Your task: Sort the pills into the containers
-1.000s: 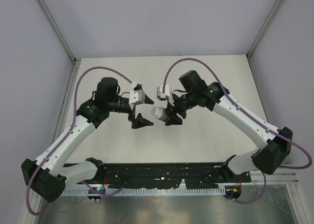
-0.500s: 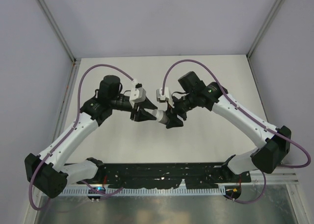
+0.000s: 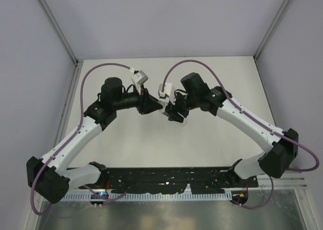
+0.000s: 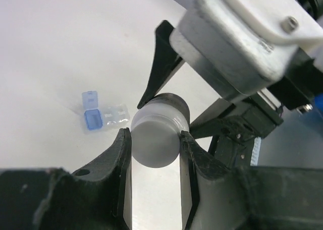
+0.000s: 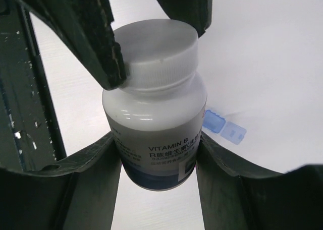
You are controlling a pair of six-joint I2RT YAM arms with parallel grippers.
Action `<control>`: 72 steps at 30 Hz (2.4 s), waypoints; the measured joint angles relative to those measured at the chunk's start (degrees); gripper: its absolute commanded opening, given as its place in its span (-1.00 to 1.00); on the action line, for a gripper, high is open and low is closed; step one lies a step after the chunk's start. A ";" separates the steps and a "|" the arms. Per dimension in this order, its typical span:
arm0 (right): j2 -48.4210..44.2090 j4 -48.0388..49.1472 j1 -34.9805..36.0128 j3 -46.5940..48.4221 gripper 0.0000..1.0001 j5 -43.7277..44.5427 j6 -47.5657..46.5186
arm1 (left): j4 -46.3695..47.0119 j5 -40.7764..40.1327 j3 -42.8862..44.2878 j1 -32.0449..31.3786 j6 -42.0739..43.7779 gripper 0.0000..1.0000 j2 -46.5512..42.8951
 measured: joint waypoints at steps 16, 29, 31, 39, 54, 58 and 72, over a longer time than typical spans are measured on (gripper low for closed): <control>-0.24 6.86 0.33 -1.53 -0.88 9.05 5.14 | -2.27 -1.99 2.21 1.62 -4.85 0.99 0.20; -2.27 -2.14 0.33 -1.73 -0.88 -7.48 -2.21 | -9.16 17.46 1.99 1.99 29.57 0.69 -2.93; -2.27 -3.23 0.33 -1.57 -0.88 -9.25 -2.97 | -9.11 18.56 1.97 1.77 30.60 0.57 -2.69; -2.03 -5.20 0.33 -0.17 -0.88 -12.17 -4.20 | -9.01 19.52 1.75 0.35 31.39 0.18 -1.49; -1.16 -1.70 0.44 -0.83 -0.88 -3.98 -0.50 | -0.02 9.09 -1.20 0.07 11.85 -1.00 0.13; -1.16 1.81 0.83 -1.16 -0.88 1.62 1.11 | 1.40 -0.55 -1.25 -0.02 -1.33 -0.33 0.13; -1.09 5.22 1.55 -1.66 -0.88 8.09 4.39 | 1.70 -3.08 -1.22 0.50 -9.84 0.99 0.28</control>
